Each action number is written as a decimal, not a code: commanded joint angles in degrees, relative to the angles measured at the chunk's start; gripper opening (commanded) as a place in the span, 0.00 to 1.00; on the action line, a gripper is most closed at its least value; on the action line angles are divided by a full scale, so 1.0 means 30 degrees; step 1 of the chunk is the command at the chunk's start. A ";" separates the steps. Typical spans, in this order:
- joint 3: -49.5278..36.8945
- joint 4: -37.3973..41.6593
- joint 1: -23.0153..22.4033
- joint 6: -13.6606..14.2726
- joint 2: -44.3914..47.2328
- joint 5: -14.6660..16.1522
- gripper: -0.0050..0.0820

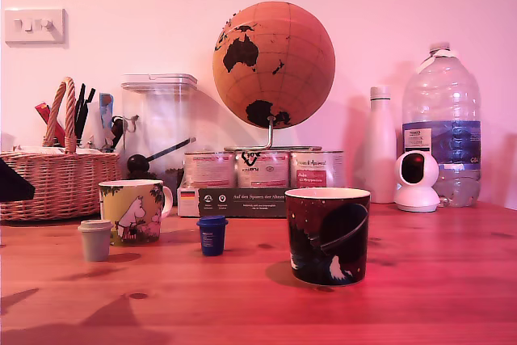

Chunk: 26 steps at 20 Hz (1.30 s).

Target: Pick up the coffee capsules on the table and drop them inside the coffee cup

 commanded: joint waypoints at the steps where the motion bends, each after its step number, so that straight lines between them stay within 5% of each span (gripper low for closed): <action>1: -0.0291 0.0962 -0.0066 0.0102 0.0685 0.0000 0.94; 26: 0.5042 1.0025 -0.0437 0.1479 1.5722 -0.0197 0.94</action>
